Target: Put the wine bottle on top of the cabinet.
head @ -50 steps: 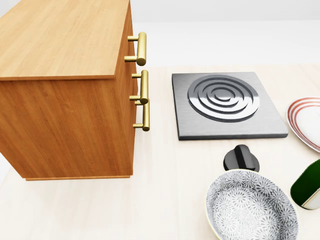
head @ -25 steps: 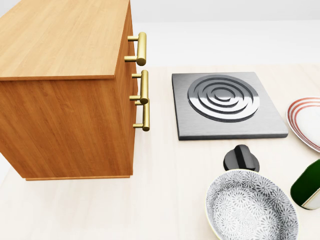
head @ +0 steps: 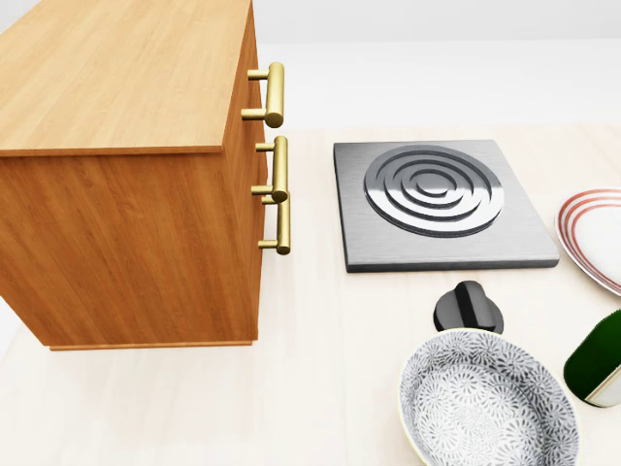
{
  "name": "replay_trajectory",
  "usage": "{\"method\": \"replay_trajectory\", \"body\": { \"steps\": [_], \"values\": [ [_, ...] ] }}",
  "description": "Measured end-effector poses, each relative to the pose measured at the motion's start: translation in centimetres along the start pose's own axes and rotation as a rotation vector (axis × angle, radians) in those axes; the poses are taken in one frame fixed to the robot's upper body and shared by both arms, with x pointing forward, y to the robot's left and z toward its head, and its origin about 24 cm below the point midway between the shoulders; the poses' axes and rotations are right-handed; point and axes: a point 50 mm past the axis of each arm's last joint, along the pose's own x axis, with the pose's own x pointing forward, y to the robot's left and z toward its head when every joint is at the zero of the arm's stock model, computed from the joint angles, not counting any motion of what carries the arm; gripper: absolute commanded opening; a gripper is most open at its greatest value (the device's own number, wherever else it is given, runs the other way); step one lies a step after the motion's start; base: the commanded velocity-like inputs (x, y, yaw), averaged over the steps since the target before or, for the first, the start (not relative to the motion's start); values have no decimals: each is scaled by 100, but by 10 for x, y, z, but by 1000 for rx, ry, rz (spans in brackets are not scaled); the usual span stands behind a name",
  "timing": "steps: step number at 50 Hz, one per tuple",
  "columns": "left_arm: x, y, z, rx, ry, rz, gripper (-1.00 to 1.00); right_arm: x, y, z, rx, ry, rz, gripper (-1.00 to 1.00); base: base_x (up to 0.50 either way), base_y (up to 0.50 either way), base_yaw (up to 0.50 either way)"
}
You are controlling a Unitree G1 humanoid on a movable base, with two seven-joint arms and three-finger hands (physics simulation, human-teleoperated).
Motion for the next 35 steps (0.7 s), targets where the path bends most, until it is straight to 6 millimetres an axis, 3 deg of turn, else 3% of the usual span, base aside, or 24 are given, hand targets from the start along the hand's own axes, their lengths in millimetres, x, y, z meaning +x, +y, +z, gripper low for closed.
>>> {"method": "replay_trajectory", "body": {
  "steps": [35],
  "values": [
    [1, 0, 1, 1, -7, 0, 100, -3, -16, -48, -167, 167, -51, 100, 0, 0, 0]
  ]
}}
